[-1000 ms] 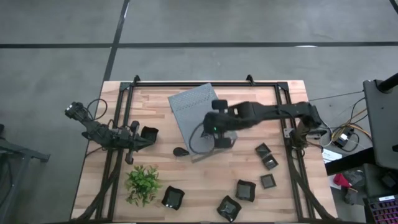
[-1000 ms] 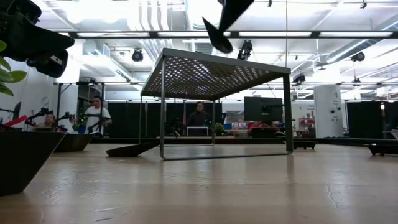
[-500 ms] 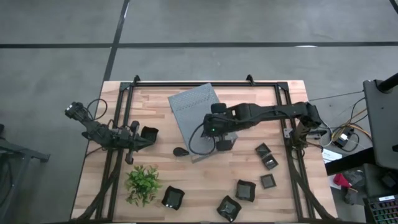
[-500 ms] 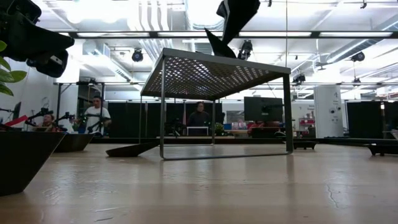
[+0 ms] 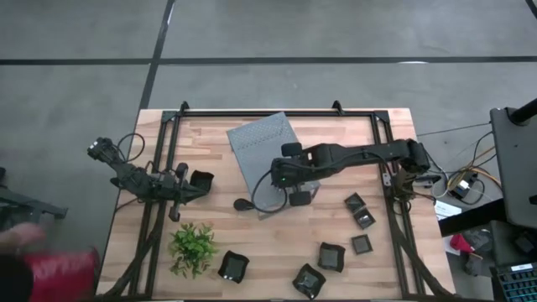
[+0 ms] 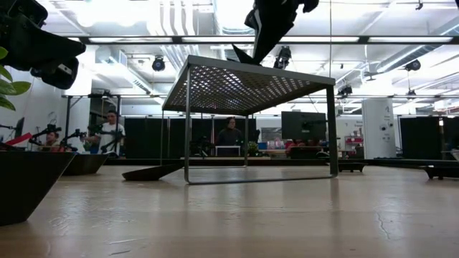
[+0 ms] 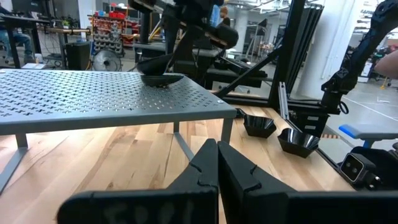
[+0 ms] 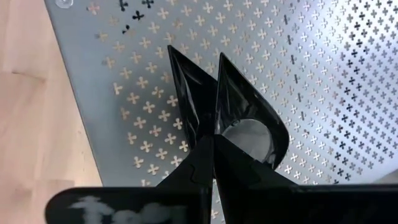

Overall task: Pick & Place Mini shaped plates
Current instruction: Stack the drop-shaped plate on top of the drop-shaped plate on the shelf

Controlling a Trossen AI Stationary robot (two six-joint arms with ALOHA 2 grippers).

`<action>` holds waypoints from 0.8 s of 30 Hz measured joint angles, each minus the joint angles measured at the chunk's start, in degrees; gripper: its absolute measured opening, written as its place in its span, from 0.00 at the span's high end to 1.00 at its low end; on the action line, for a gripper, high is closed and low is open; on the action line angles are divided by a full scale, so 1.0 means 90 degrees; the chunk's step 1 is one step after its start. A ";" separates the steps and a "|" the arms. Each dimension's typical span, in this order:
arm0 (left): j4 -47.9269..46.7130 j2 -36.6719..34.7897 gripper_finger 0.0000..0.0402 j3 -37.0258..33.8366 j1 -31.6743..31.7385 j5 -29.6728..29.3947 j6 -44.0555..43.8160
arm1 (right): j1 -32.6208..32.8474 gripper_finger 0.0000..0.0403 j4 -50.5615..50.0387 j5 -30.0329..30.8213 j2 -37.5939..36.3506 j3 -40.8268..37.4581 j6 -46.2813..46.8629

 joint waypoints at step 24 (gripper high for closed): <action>0.0000 0.0001 1.00 0.0000 -0.0001 0.0001 0.0001 | 0.0018 0.98 0.0182 0.0001 0.0000 -0.0153 -0.0202</action>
